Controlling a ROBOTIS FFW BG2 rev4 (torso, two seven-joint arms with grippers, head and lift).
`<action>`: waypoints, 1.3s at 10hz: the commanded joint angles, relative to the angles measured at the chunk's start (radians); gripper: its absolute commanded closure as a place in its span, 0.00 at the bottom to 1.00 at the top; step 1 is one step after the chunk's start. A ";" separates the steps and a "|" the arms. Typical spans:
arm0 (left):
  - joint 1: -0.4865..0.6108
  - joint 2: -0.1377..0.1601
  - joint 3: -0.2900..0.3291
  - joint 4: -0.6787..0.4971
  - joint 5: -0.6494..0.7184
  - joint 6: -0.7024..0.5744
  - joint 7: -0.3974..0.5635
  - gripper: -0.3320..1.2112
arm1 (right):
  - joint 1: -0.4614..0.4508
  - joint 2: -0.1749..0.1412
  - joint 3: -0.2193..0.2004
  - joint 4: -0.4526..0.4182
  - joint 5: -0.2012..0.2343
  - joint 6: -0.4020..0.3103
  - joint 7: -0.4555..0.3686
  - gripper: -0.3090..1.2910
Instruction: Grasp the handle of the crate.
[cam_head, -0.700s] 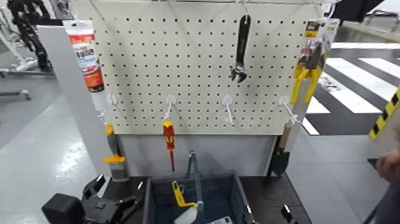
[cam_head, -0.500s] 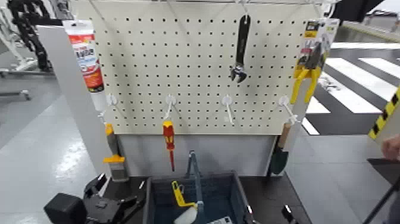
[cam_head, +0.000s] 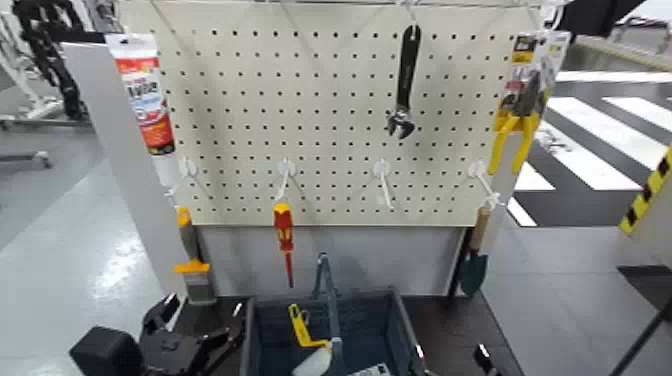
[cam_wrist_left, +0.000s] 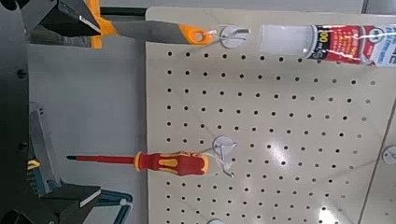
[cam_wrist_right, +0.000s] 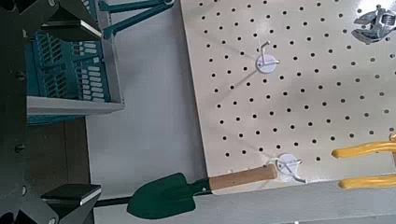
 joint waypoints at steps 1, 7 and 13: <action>-0.023 0.018 -0.024 -0.001 0.061 0.031 -0.007 0.28 | 0.000 0.000 0.001 0.000 0.000 0.003 0.000 0.29; -0.115 0.078 -0.046 -0.021 0.396 0.260 -0.128 0.27 | 0.000 0.000 0.004 -0.002 0.000 0.011 0.000 0.29; -0.205 0.094 -0.049 0.036 0.821 0.514 -0.122 0.28 | 0.000 0.002 0.004 -0.002 -0.002 0.011 0.002 0.29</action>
